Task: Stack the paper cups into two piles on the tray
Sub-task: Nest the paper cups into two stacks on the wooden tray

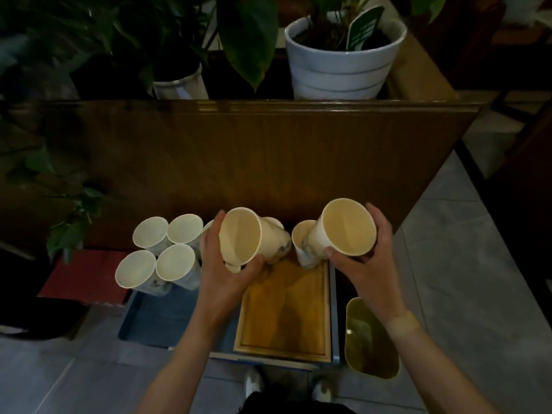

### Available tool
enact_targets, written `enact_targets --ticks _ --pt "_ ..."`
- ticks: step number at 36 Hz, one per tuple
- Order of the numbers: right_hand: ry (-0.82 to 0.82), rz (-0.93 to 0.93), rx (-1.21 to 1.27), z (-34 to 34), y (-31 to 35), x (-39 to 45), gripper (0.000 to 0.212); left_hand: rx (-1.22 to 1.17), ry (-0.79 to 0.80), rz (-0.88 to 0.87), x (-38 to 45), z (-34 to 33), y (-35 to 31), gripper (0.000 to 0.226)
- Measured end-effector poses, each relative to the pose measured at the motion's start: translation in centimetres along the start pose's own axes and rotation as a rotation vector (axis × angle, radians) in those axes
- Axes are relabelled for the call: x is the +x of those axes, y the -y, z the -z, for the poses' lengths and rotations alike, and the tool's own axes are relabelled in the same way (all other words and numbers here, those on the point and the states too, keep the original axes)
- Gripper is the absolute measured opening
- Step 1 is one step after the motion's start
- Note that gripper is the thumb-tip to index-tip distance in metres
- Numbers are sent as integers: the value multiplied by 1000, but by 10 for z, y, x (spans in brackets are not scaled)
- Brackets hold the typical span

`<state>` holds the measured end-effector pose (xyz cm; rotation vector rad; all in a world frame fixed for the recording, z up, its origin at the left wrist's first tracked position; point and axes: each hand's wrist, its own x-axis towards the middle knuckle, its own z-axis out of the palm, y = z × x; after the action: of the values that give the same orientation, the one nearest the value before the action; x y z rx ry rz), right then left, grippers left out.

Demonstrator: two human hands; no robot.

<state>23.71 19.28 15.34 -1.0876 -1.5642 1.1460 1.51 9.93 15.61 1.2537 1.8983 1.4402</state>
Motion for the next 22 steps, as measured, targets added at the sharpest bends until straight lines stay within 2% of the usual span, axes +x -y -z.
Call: enact_targets --ticks 3,12,22 --pt "-5 14 4 -7 1 13 100 36 7 3 19 3 4 102" --pt "-11 -76 -110 -26 -17 44 109 132 61 -5 63 6 27 94" --pt "-48 -121 -288 -46 -54 54 97 256 193 -26 93 -8 64 97"
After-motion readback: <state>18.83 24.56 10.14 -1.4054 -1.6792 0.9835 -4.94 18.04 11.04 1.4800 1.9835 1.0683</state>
